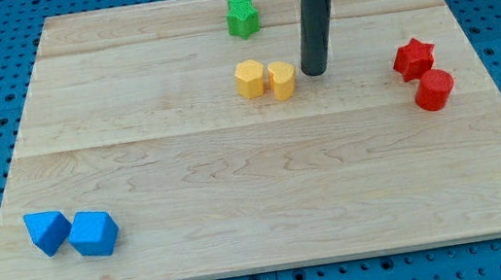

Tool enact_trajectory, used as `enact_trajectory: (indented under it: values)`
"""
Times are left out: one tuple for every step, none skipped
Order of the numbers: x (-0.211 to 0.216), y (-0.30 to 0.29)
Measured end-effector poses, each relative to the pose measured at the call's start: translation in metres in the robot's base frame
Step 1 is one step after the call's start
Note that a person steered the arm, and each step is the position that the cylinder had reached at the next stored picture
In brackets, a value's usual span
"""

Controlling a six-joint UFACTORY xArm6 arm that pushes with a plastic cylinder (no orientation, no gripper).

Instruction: Move your arm towards green circle

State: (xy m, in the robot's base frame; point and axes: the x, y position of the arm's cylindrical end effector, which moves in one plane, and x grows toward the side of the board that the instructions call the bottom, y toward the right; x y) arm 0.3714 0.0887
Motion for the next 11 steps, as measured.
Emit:
enact_trajectory:
  values:
    - [-0.008,0.000]
    - [-0.052,0.000]
    - [-0.088,0.002]
    - [-0.098,0.004]
    - [-0.105,0.004]
    - [-0.131,0.004]
    - [-0.132,0.004]
    - [-0.149,0.004]
    - [-0.149,0.004]
    - [-0.149,0.004]
    - [-0.149,-0.020]
